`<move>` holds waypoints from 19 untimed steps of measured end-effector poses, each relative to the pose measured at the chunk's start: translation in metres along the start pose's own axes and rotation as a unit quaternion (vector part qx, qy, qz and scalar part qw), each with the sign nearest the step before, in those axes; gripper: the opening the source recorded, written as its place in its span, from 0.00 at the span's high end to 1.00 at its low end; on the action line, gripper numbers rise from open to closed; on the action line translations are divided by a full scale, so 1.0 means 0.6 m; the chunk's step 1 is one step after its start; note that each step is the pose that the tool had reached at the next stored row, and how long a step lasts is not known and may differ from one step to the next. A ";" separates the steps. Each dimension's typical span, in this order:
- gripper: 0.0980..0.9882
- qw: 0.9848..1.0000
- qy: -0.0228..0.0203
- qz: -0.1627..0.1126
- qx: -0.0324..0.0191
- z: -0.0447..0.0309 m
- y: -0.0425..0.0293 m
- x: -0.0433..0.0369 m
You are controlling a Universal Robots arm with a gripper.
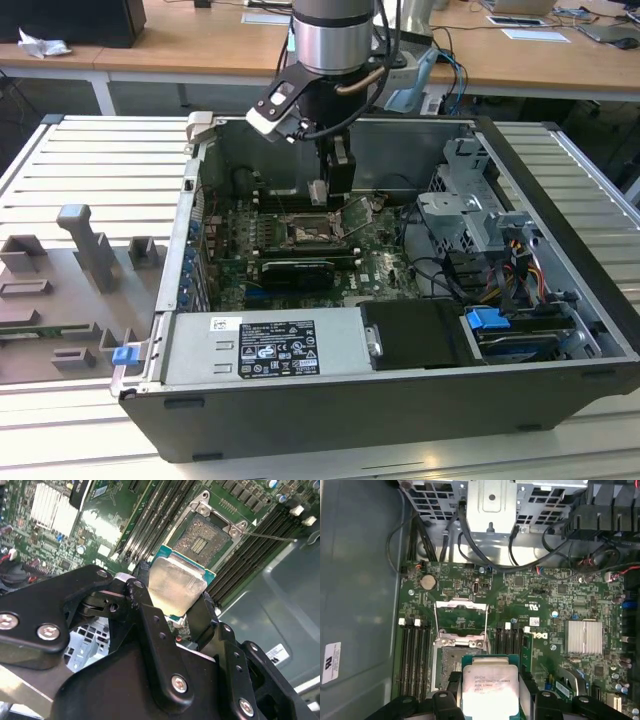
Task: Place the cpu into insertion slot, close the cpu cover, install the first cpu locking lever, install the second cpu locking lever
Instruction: 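Place the cpu into insertion slot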
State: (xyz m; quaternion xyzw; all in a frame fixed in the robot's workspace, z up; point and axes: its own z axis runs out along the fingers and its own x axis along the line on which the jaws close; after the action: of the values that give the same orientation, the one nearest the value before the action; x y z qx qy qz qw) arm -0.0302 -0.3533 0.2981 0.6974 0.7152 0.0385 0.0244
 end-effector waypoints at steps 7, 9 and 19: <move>0.50 1.000 -0.001 0.006 0.000 0.008 -0.001 0.000; 0.50 1.000 -0.001 0.006 0.000 0.009 -0.001 0.000; 0.50 1.000 -0.001 0.007 0.000 0.013 -0.001 0.000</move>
State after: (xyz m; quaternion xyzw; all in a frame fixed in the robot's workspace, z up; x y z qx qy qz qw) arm -0.0302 -0.3532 0.2900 0.7026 0.7101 0.0379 0.0252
